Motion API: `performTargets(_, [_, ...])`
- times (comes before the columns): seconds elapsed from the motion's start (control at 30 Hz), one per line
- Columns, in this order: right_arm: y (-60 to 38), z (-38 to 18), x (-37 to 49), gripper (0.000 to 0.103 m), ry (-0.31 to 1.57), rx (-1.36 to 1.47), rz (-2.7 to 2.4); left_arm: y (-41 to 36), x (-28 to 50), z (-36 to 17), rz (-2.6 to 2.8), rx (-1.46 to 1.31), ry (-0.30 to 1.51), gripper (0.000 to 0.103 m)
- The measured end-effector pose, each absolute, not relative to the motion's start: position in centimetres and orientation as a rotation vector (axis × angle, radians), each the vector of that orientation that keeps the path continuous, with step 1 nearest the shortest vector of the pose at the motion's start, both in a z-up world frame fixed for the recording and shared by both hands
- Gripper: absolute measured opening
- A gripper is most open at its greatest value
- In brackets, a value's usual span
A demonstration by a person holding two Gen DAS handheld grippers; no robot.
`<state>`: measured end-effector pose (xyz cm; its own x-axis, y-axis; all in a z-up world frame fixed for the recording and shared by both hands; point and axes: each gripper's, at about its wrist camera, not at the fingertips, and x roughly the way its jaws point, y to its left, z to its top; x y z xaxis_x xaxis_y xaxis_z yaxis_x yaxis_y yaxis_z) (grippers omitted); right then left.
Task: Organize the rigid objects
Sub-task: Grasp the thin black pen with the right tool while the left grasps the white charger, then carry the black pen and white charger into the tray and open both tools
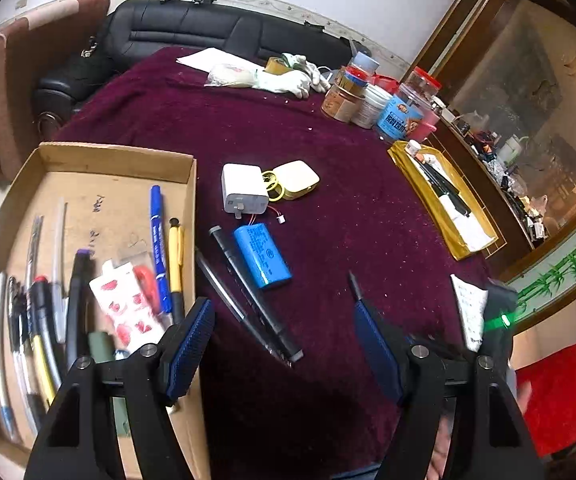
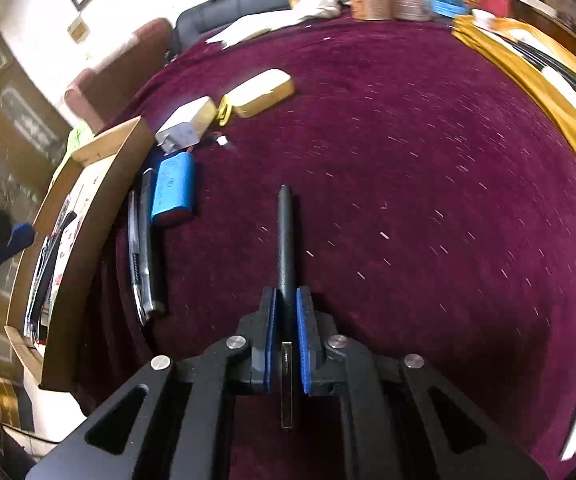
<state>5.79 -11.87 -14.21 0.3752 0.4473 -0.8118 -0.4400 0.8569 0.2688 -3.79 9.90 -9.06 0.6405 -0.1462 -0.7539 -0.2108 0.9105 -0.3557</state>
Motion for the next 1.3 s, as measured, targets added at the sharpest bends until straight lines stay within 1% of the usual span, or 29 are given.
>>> performTargets(0.17, [-12.8,-14.6,5.7,0.011,1.006,0.1,0.601,11.5,-2.4,-10.1,0.104,-0.439,0.915,0.076])
performTargets(0.2, [-13.0,-14.7,5.6,0.013,0.994,0.129,0.611,11.8,-1.8,-10.3,0.113,-0.43,0.922,0.076])
performTargets(0.27, [-13.1,-15.0,5.9,0.013,0.98,0.157,0.63,12.1,-0.3,-10.3,0.115,-0.419,0.948,0.076])
performTargets(0.47, [-12.3,-15.2,6.1,0.009,0.935,0.166,0.627,12.6,6.8,-10.6,0.164,-0.33,0.983,0.076])
performTargets(0.57, [-11.6,-15.1,5.7,0.01,0.909,0.101,0.61,12.6,10.5,-11.6,0.159,-0.331,1.023,0.076])
performTargets(0.67, [-11.4,-15.1,5.6,0.01,0.903,0.085,0.599,11.9,13.3,-13.0,0.196,-0.225,1.077,0.076])
performTargets(0.77, [-11.6,-15.2,5.9,0.009,0.908,0.097,0.604,12.1,14.7,-14.9,0.197,-0.232,1.156,0.076])
performTargets(0.87, [-11.7,-15.3,5.9,0.009,0.911,0.11,0.606,12.2,15.4,-16.1,0.179,-0.253,1.155,0.076])
performTargets(0.9, [-11.7,-15.2,6.0,0.009,0.91,0.108,0.605,12.0,15.7,-16.3,0.176,-0.24,1.157,0.071])
performTargets(0.93, [-11.7,-15.2,5.9,0.009,0.908,0.102,0.603,11.7,15.9,-16.7,0.188,-0.203,1.162,0.058])
performTargets(0.97, [-11.6,-15.2,5.9,0.009,0.906,0.095,0.601,11.7,15.9,-16.7,0.209,-0.184,1.16,0.05])
performTargets(1.17, [-11.0,-15.1,5.5,0.01,0.894,0.048,0.595,12.1,15.3,-16.4,0.193,-0.213,1.172,0.049])
performTargets(1.3, [-10.4,-15.0,5.0,0.01,0.876,-0.002,0.573,12.1,13.5,-15.3,0.139,-0.29,1.158,0.049])
